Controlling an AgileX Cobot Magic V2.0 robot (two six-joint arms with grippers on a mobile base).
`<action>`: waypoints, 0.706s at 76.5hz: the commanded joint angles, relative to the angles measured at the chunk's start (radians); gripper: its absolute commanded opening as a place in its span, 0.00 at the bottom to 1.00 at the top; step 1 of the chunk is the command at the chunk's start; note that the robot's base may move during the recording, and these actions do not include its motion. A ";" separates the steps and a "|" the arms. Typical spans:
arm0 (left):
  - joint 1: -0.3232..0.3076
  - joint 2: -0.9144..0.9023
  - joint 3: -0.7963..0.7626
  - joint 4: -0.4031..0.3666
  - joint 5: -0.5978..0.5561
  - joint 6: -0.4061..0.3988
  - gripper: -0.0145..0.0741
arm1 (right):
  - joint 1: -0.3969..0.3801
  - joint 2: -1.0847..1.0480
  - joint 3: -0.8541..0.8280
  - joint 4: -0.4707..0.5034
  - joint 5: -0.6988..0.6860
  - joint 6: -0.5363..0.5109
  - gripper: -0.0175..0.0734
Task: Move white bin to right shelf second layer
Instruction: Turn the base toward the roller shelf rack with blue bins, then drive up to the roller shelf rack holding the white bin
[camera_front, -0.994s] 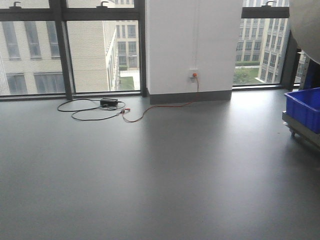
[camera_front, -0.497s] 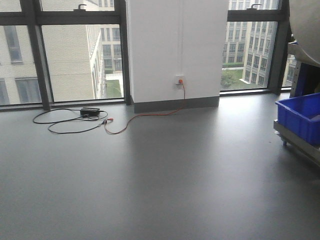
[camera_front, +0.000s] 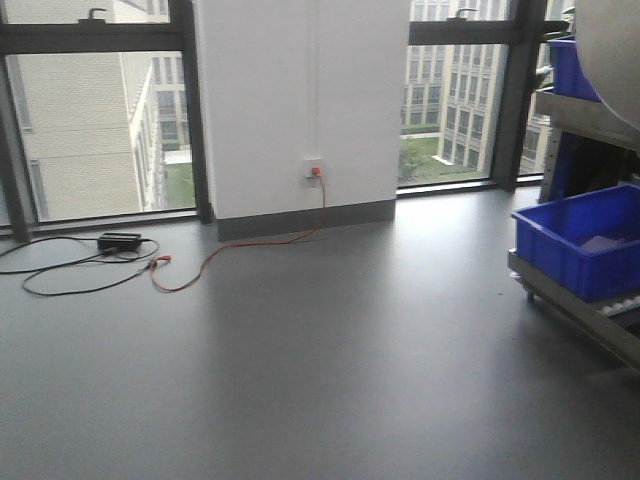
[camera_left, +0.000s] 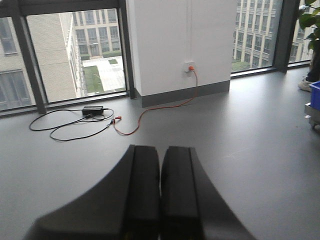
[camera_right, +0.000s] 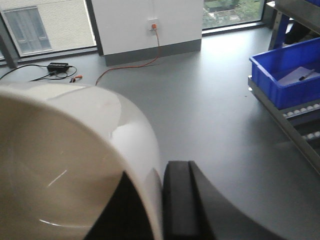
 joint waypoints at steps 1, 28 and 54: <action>-0.006 -0.014 0.037 0.000 -0.087 -0.005 0.26 | -0.006 0.006 -0.032 -0.008 -0.104 -0.002 0.25; -0.006 -0.014 0.037 0.000 -0.087 -0.005 0.26 | -0.006 0.006 -0.032 -0.008 -0.104 -0.002 0.25; -0.006 -0.014 0.037 0.000 -0.087 -0.005 0.26 | -0.006 0.006 -0.032 -0.008 -0.104 -0.002 0.25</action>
